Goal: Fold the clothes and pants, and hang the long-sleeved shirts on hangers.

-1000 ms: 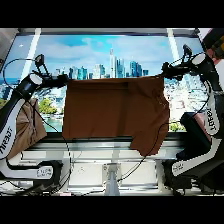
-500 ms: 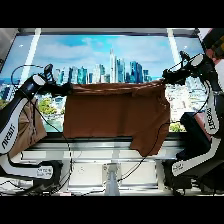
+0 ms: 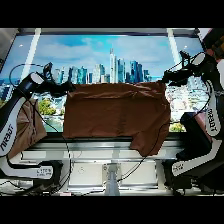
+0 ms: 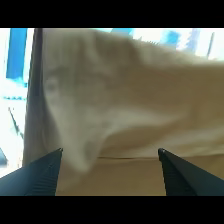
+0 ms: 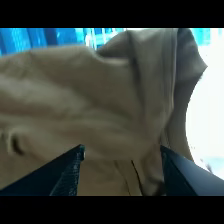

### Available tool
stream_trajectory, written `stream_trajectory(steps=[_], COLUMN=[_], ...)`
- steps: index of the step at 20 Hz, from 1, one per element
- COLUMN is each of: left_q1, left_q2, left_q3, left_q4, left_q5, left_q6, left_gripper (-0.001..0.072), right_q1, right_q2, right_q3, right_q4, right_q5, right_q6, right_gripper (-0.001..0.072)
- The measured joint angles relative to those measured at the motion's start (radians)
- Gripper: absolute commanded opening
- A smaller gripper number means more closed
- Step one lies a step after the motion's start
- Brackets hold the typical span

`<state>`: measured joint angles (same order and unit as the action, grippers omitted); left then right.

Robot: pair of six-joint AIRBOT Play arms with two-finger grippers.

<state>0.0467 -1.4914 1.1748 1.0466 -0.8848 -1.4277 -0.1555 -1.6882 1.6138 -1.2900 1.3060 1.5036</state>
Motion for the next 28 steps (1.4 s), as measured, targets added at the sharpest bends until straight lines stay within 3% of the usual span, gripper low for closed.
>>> stream_trajectory(steps=[2,4,8,10,12,16,20,21,22,27,28], left_q1=[0.032,0.087,0.237,0.294,0.323,0.335,0.335,0.335,0.335,0.335,0.335], left_q2=[0.061,0.138,0.345,0.449,0.531,0.614,0.633,0.636,0.637,0.64,0.64], left_q3=[0.036,0.062,0.056,-0.005,-0.095,-0.281,-0.382,-0.394,-0.402,-0.419,-0.42], left_q4=[0.008,0.042,0.122,0.145,0.157,0.168,0.171,0.171,0.169,0.156,0.156], left_q5=[-0.058,-0.145,-0.287,-0.307,-0.32,-0.317,-0.299,-0.294,-0.292,-0.285,-0.284], left_q6=[0.02,0.033,0.087,0.103,0.116,0.123,0.126,0.126,0.126,0.127,0.127], left_gripper=[0.0711,0.0618,0.0618,0.0618,0.0618,0.0617,0.0617,0.0617,0.0617,0.0616,0.0616], right_q1=[0.0,0.0,0.0,0.0,0.0,0.0,0.0,0.0,0.0,-0.003,-0.012], right_q2=[0.062,0.152,0.411,0.563,0.703,0.924,1.023,1.034,1.041,1.04,1.03], right_q3=[-0.005,-0.023,-0.176,-0.335,-0.52,-0.859,-1.019,-1.029,-1.033,-0.919,-0.883], right_q4=[-0.013,-0.028,-0.106,-0.172,-0.215,-0.224,-0.203,-0.203,-0.203,-0.213,-0.219], right_q5=[0.03,0.047,0.035,0.015,0.005,-0.01,-0.05,-0.072,-0.1,-0.242,-0.253], right_q6=[-0.018,-0.032,-0.064,-0.075,-0.08,-0.071,-0.037,-0.022,-0.003,0.064,0.071], right_gripper=[0.0522,0.0521,0.052,0.0517,0.0448,0.0448,0.0447,0.038,0.022,0.0223,0.0138])
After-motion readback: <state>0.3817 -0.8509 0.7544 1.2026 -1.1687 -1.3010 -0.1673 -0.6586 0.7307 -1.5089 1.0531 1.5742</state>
